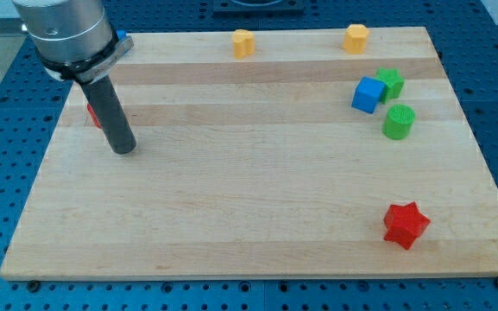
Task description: Point at the green star
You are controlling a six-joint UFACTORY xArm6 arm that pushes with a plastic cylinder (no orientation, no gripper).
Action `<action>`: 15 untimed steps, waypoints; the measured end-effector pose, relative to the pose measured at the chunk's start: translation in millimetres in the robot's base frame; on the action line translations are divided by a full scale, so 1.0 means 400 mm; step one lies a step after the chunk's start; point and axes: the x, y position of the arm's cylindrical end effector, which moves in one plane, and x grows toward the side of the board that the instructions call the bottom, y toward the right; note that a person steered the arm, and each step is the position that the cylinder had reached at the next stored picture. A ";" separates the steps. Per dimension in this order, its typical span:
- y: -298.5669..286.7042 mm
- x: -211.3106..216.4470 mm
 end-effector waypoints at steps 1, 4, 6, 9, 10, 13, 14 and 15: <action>0.000 -0.009; 0.000 -0.082; 0.008 -0.087; 0.526 -0.087; 0.534 -0.087; 0.760 0.020; 0.760 0.016; 0.760 -0.013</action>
